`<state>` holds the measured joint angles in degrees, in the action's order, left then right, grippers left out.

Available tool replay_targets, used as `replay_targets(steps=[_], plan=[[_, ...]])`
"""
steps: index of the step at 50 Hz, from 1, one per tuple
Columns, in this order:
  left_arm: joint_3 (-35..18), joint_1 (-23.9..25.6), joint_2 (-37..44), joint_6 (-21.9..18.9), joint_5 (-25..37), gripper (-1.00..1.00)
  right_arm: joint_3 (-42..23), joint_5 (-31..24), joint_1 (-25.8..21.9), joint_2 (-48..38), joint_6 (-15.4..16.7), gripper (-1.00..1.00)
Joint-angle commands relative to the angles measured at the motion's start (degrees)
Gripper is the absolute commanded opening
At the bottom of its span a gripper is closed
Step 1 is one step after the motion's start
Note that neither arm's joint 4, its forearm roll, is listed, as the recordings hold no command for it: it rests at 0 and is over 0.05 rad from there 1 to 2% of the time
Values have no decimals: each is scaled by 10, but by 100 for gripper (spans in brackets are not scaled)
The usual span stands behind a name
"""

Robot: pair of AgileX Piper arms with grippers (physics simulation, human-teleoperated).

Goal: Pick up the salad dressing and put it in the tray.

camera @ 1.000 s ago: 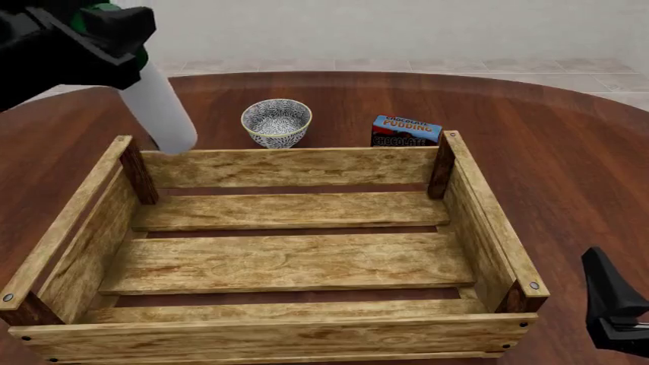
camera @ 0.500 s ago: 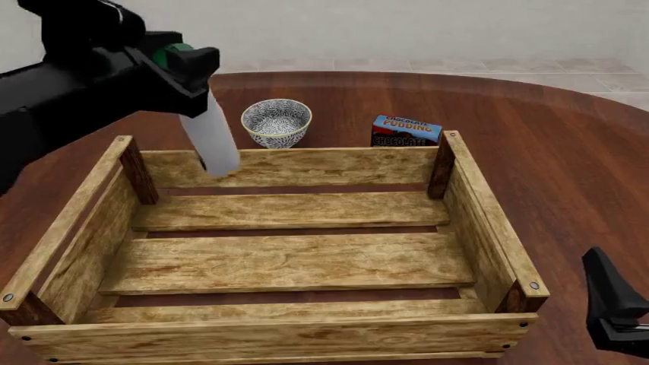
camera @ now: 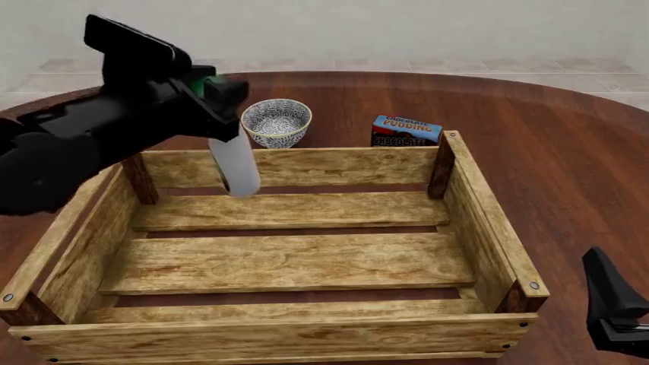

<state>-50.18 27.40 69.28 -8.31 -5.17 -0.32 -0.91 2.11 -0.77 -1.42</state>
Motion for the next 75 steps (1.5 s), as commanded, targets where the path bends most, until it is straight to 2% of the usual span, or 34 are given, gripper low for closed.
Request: replay_targets(steps=[1, 42, 75], plan=[[8, 3, 13, 4, -16, -100, -2, -2, -1, 0, 1, 100], [88, 9, 82, 24, -109, -100, 1, -1, 3, 1, -4, 100], [119, 7, 130, 34, -165, -100, 1, 3, 6, -3, -10, 100]])
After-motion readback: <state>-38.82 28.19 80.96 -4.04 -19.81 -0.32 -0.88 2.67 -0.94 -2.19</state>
